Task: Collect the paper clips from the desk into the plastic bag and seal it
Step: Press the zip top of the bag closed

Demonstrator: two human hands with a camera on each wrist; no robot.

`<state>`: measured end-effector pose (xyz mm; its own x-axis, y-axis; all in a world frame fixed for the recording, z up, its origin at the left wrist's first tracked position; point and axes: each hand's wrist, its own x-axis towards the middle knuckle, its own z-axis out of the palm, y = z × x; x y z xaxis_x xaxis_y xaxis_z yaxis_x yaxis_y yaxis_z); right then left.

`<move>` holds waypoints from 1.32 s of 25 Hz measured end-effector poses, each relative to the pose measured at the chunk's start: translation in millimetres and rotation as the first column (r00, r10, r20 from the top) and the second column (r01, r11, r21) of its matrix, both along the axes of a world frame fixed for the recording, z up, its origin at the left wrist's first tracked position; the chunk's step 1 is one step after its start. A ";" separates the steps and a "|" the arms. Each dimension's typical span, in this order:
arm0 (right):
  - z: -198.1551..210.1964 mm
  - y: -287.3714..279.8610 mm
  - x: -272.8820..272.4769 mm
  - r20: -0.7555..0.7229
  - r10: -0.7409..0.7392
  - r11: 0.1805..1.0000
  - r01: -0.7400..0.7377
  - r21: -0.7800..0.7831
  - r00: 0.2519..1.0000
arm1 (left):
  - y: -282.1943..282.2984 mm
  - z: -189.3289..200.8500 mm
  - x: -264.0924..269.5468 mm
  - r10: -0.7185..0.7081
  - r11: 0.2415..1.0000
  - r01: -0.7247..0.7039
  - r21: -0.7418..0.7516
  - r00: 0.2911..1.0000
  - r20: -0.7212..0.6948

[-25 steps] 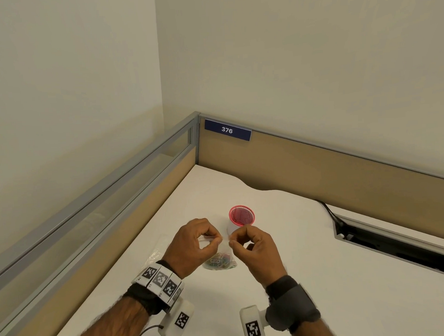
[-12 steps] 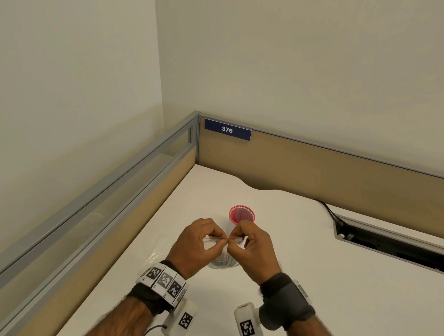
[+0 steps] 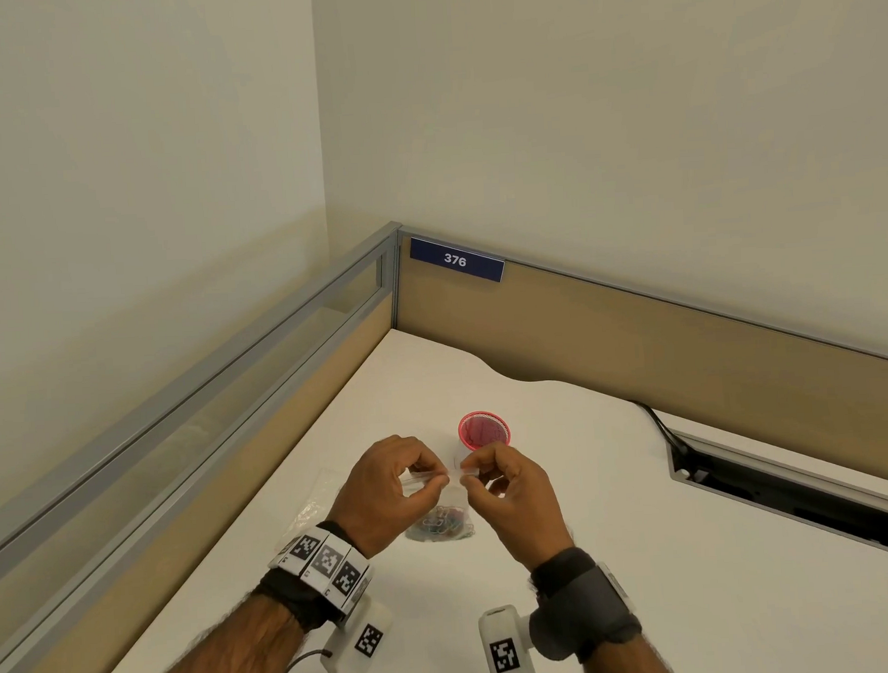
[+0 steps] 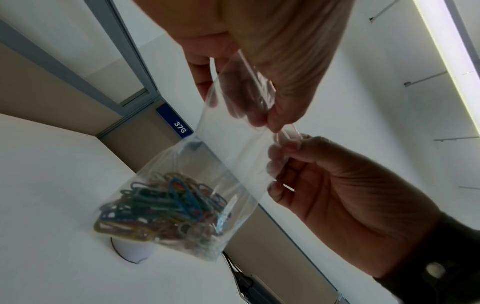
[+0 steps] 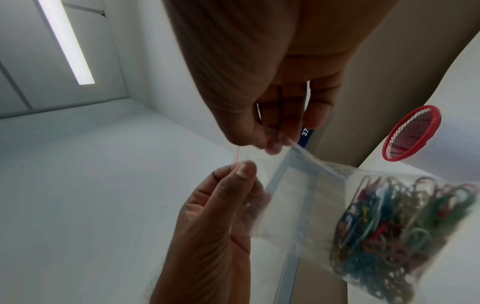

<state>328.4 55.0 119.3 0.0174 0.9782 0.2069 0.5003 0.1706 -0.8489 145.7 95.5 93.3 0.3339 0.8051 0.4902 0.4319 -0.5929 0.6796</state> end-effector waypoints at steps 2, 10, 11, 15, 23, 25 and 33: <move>1.0 -0.1 2.2 -0.009 -0.017 1.000 0.017 0.015 1.000 | -0.1 0.7 -1.7 0.015 1.000 -0.014 -0.012 1.000 0.009; -1.7 0.8 -3.6 0.004 -0.028 0.999 0.028 0.045 1.000 | -1.0 2.2 4.9 -0.034 0.999 0.034 0.000 0.999 -0.036; -2.4 0.7 -4.6 0.009 -0.034 0.999 0.033 0.040 0.999 | -1.1 2.1 7.3 -0.038 0.999 0.039 0.020 0.998 -0.050; -2.3 0.1 -3.6 0.015 -0.048 0.998 0.048 0.042 0.999 | -2.5 5.2 11.3 -0.015 0.999 0.019 0.050 0.997 -0.080; 3.3 -4.5 2.5 -0.010 -0.049 0.996 0.050 0.075 0.999 | 3.6 10.4 8.4 -0.045 0.998 0.051 0.046 0.992 -0.116; 4.6 -5.9 3.0 -0.009 -0.047 0.996 0.048 0.074 0.999 | 6.4 8.0 4.5 -0.037 0.998 0.043 0.040 0.990 -0.133; 7.6 -4.7 8.2 -0.015 -0.058 0.994 0.059 0.089 0.998 | 12.5 9.0 -12.7 -0.037 0.999 0.042 0.026 0.988 -0.148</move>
<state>336.6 50.3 126.9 0.0773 0.9530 0.2930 0.5012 0.2169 -0.8377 133.0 107.9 102.2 0.4357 0.7760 0.4560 0.5021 -0.6300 0.5924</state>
